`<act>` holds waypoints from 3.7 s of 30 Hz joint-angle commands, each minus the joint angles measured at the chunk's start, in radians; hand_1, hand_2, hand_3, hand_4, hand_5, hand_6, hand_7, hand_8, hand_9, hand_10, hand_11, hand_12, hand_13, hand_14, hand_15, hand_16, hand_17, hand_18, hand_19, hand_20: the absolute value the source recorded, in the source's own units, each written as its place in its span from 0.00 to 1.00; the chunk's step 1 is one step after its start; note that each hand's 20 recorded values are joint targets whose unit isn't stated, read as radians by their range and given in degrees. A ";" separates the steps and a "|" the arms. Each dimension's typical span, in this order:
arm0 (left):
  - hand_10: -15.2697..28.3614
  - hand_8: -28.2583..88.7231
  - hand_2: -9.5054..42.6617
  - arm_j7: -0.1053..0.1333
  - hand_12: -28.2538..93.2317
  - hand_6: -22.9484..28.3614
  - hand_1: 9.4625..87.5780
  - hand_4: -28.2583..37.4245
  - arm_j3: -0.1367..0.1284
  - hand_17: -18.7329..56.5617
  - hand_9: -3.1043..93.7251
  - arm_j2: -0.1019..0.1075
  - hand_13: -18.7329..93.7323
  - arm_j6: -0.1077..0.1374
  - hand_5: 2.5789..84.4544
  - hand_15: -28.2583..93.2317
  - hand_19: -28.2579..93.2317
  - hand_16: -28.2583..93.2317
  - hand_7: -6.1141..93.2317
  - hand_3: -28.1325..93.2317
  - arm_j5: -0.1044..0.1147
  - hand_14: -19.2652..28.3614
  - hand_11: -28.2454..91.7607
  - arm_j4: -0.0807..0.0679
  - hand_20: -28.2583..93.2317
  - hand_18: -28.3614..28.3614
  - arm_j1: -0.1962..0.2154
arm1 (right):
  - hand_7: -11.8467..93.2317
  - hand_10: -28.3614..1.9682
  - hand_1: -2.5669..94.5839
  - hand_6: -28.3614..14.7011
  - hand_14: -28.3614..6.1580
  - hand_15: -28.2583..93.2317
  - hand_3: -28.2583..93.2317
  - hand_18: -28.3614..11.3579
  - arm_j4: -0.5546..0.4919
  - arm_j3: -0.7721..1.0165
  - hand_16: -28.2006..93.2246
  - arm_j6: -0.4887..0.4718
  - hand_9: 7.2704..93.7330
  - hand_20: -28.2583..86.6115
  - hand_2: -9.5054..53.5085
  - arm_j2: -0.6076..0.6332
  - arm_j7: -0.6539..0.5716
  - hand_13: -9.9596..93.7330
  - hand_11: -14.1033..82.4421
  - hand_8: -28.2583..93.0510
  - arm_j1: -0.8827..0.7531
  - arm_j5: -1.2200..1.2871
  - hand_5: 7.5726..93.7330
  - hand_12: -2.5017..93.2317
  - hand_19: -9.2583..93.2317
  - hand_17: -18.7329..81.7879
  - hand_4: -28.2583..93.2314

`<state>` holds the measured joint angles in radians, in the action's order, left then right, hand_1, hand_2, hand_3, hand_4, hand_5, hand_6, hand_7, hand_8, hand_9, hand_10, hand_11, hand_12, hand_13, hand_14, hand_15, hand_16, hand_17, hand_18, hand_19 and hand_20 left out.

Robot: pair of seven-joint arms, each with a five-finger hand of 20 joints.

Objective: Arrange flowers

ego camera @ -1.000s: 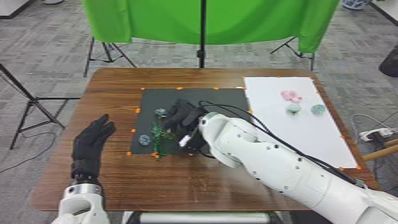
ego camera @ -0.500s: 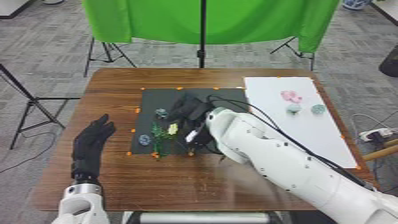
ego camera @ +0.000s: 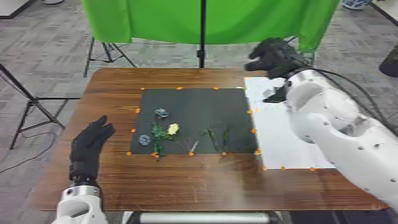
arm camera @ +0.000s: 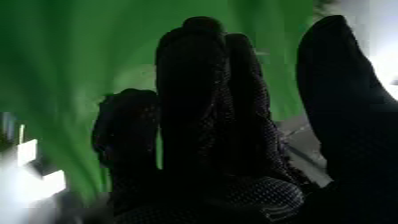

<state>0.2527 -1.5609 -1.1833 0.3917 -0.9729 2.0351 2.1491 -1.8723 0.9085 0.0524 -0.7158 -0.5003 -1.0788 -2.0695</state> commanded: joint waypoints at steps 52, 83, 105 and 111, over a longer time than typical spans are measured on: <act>0.67 0.18 0.38 -0.033 0.32 0.53 0.21 0.00 0.016 0.33 0.49 -0.029 0.46 -0.020 0.51 0.42 0.31 0.22 0.18 0.76 -0.004 0.76 0.39 -0.001 0.37 0.69 0.013 | 0.30 0.62 0.69 0.64 0.77 0.73 0.65 0.46 0.047 -0.479 0.53 0.047 0.95 0.76 0.00 -0.120 0.153 0.96 0.24 0.37 0.139 0.081 0.83 0.47 1.00 0.85 0.12; 0.67 0.18 0.38 -0.040 0.32 0.53 0.21 0.00 0.019 0.33 0.49 -0.026 0.46 -0.025 0.52 0.42 0.31 0.22 0.18 0.76 0.000 0.76 0.39 -0.003 0.37 0.68 0.017 | 0.26 0.48 0.50 0.67 0.74 0.73 0.74 0.43 0.129 -0.489 0.53 0.016 0.80 0.76 0.00 -0.197 0.125 0.94 0.36 0.16 0.101 0.075 0.69 0.27 1.00 0.83 0.07; 0.67 0.18 0.38 -0.038 0.32 0.53 0.21 0.00 0.013 0.33 0.49 -0.023 0.46 -0.016 0.52 0.42 0.31 0.22 0.18 0.76 0.000 0.76 0.39 0.005 0.37 0.69 0.026 | 0.18 0.31 0.41 0.61 0.61 0.70 0.73 0.34 0.223 0.008 0.51 -0.117 0.54 0.69 0.00 0.048 -0.165 0.87 0.22 0.19 -0.071 -0.055 0.49 0.24 1.00 0.75 0.11; 0.67 0.18 0.38 -0.037 0.32 0.53 0.21 0.00 0.015 0.33 0.49 -0.021 0.46 -0.018 0.51 0.42 0.31 0.22 0.18 0.76 -0.002 0.76 0.39 0.004 0.37 0.69 0.018 | 0.18 0.31 0.40 0.64 0.59 0.71 0.74 0.32 0.296 0.028 0.50 -0.156 0.46 0.68 0.00 0.045 -0.200 0.85 0.21 0.19 -0.098 -0.054 0.45 0.24 1.00 0.74 0.11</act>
<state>0.2229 -1.5592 -1.1967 0.3755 -0.9744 2.0428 2.1576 -1.6377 0.9279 -0.1386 -0.6961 -0.6583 -1.1435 -2.1207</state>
